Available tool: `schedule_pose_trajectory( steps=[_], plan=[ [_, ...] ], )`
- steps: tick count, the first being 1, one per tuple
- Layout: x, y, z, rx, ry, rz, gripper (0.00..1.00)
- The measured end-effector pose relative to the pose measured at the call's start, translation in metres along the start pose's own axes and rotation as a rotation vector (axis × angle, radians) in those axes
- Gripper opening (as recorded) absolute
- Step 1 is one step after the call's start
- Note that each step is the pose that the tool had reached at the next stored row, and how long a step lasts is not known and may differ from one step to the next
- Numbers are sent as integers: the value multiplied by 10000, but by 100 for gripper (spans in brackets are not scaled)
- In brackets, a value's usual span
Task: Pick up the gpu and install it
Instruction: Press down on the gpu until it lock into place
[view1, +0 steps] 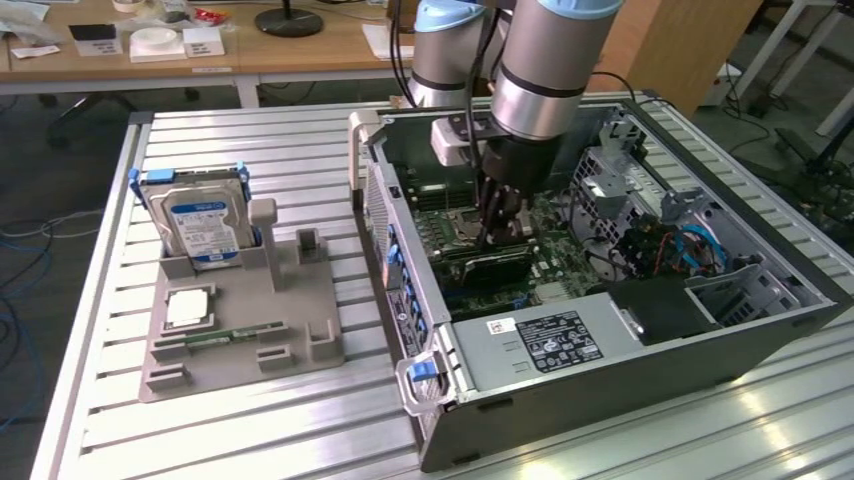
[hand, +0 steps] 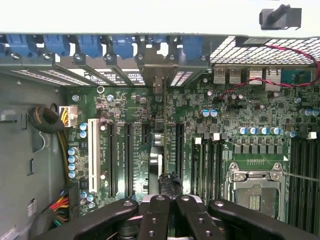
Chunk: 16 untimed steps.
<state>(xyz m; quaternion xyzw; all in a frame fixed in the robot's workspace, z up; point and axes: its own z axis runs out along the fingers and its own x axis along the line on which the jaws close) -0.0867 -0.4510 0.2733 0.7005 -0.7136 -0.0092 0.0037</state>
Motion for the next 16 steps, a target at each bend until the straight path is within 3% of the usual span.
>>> schedule_pose_trajectory(
  steps=[16],
  plan=[
    [4,-12,42,0,1,1,11]
  ],
)
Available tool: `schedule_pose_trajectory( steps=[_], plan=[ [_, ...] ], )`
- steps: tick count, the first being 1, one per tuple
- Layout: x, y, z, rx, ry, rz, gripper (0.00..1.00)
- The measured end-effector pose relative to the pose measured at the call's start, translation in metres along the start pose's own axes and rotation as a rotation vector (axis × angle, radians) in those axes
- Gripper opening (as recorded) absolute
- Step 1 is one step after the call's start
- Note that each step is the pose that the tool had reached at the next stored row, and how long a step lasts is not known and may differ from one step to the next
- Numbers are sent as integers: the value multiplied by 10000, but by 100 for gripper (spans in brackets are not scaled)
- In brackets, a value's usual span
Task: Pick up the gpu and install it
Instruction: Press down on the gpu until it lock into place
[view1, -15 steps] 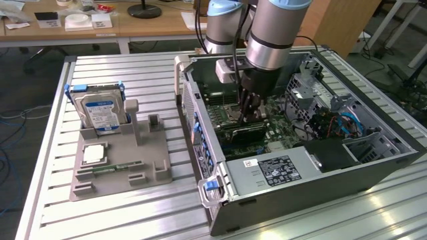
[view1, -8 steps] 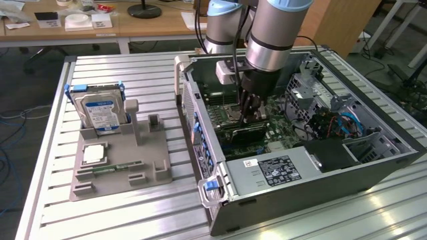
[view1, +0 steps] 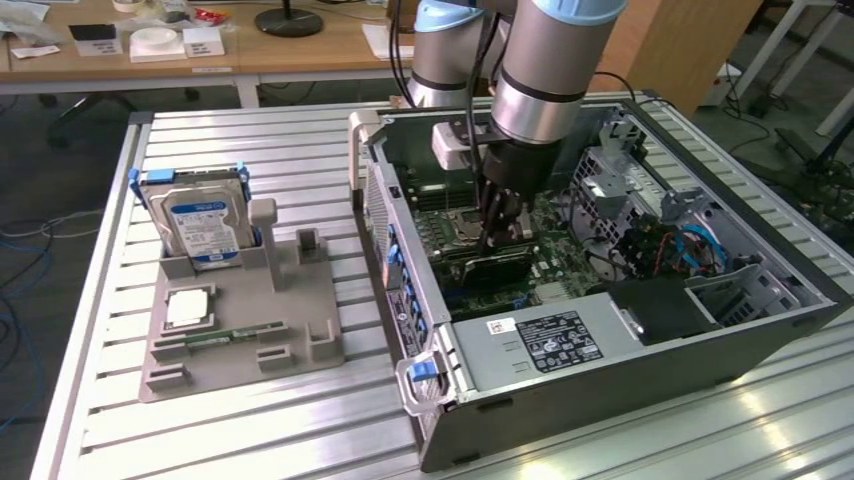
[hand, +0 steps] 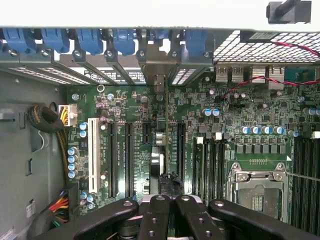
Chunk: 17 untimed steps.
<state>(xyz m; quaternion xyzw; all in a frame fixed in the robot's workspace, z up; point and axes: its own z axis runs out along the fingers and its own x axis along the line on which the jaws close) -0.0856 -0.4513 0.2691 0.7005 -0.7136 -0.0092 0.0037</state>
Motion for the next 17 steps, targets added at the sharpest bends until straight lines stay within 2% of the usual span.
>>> schedule_pose_trajectory(
  steps=[4,17],
  plan=[
    [0,-1,42,1,-1,0,11],
    [1,4,76,-2,4,-1,11]
  ],
)
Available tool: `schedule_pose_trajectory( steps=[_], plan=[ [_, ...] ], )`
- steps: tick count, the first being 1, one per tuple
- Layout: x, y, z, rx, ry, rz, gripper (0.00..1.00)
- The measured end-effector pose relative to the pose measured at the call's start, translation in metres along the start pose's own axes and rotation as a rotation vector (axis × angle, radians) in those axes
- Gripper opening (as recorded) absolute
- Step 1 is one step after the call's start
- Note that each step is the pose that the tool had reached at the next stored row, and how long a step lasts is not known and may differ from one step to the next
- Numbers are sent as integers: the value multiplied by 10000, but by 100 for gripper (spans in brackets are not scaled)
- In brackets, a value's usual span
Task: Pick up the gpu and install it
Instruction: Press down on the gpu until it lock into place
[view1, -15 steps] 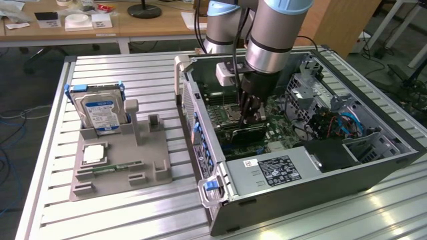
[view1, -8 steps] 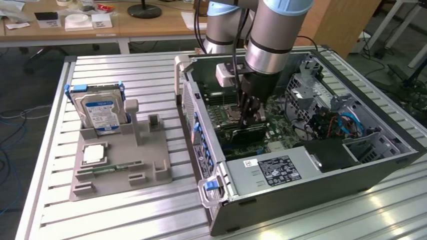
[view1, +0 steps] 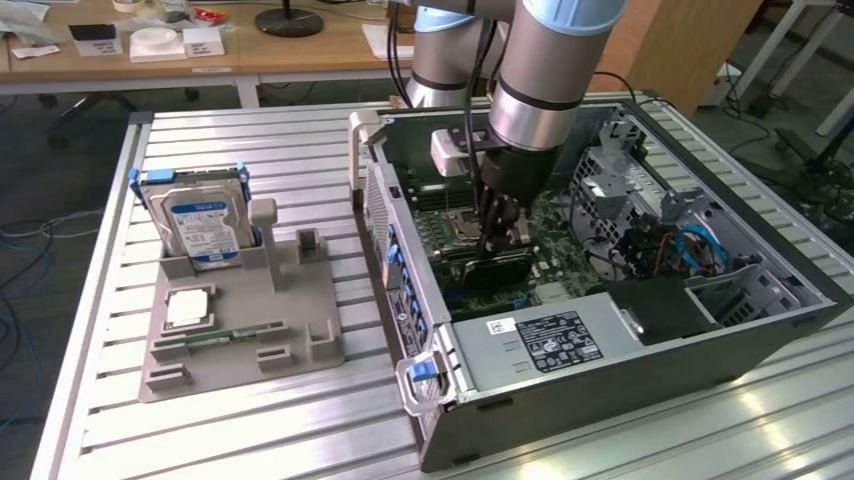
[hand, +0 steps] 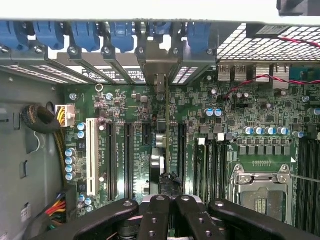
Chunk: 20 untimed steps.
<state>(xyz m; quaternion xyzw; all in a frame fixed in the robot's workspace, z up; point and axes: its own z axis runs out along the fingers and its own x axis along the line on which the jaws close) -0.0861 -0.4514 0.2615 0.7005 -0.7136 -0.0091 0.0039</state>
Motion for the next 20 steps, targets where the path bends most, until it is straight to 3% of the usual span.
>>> schedule_pose_trajectory(
  steps=[20],
  plan=[
    [0,31,33,46,-3,0,11]
  ],
)
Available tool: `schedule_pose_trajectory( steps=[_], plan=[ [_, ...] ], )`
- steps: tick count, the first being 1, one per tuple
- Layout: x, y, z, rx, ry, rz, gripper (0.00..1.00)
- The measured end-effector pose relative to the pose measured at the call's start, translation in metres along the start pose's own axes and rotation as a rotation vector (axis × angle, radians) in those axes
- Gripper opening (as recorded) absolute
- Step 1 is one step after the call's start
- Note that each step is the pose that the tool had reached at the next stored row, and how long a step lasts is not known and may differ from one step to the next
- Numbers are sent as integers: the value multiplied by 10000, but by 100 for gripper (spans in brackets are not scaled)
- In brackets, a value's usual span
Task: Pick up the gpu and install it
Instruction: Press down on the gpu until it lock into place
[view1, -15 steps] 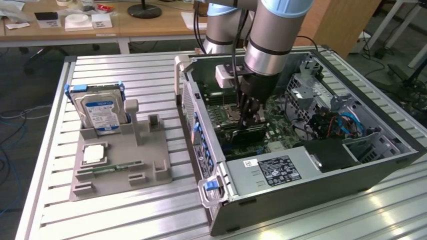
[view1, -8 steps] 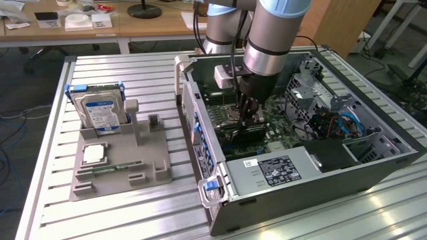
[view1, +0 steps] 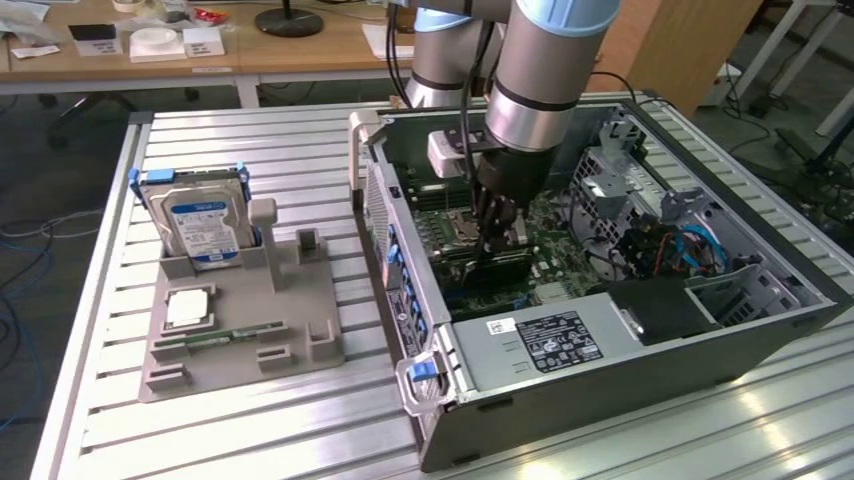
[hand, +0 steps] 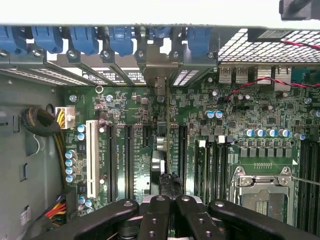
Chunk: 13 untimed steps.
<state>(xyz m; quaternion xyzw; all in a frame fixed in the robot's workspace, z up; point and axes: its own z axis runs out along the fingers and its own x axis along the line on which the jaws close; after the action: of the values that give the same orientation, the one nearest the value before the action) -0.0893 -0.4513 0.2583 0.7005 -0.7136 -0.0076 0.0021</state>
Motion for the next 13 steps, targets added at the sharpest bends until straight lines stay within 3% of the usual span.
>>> schedule_pose_trajectory(
  steps=[6,8,13],
  plan=[
    [-4,0,-40,14,-34,2,11],
    [-1,2,-105,1,-3,2,11],
    [-2,4,-245,1,-1,1,11]
  ],
)
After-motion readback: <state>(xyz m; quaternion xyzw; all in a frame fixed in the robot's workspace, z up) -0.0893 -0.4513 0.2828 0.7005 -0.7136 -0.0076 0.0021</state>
